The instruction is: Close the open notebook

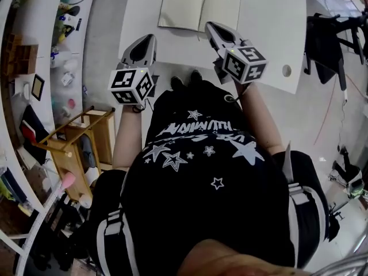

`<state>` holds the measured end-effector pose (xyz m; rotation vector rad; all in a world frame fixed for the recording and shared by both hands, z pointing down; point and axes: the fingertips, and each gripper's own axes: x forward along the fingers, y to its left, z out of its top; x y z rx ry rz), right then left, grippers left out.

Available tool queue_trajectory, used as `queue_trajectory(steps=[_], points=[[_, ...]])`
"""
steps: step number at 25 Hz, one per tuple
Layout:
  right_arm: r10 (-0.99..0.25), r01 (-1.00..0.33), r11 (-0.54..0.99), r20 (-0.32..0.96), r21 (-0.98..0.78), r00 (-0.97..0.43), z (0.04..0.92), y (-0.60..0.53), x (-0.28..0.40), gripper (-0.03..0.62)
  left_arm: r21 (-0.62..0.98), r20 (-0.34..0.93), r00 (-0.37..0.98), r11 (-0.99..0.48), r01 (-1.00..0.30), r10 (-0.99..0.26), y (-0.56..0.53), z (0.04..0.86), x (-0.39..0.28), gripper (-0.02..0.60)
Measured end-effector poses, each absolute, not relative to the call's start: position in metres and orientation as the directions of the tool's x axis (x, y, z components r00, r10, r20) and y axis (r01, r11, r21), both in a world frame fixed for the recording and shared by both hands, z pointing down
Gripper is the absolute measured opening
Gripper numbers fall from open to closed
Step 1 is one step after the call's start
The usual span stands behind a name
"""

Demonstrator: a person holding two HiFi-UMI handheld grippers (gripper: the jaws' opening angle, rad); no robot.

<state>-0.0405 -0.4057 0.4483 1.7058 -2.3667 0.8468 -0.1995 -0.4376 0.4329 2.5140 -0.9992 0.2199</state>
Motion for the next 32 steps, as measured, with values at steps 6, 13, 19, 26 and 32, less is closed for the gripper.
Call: queue_trajectory(steps=[6,13,19,26,32], points=[[-0.844,-0.880,0.245,0.357,-0.408,-0.401,0.448,-0.408,-0.026,0.009,0.311,0.315,0.715,-0.644,-0.699,-0.624,-0.435,0.430,-0.181,0.011],[-0.803,-0.880,0.302,0.400,-0.366,-0.442,0.466,-0.418,-0.047,0.009,0.249,0.344,0.684,-0.639,-0.727,-0.644,-0.444,0.436,-0.190,0.012],[-0.780,-0.897,0.294,0.458,-0.331,-0.425,0.487,-0.436,-0.101,0.009,0.282,0.361,0.731,-0.679,-0.677,-0.579,-0.475,0.455,-0.217,0.011],[-0.797,-0.931,0.176,0.508,-0.319,-0.325,0.506,-0.459,-0.142,0.009,0.298,0.365,0.835,-0.798,-0.524,-0.412,-0.504,0.464,-0.222,0.012],[-0.775,-0.967,0.095,0.592,-0.237,-0.221,0.529,-0.480,-0.163,0.011,0.318,0.357,0.877,-0.841,-0.438,-0.322,-0.528,0.474,-0.234,0.012]])
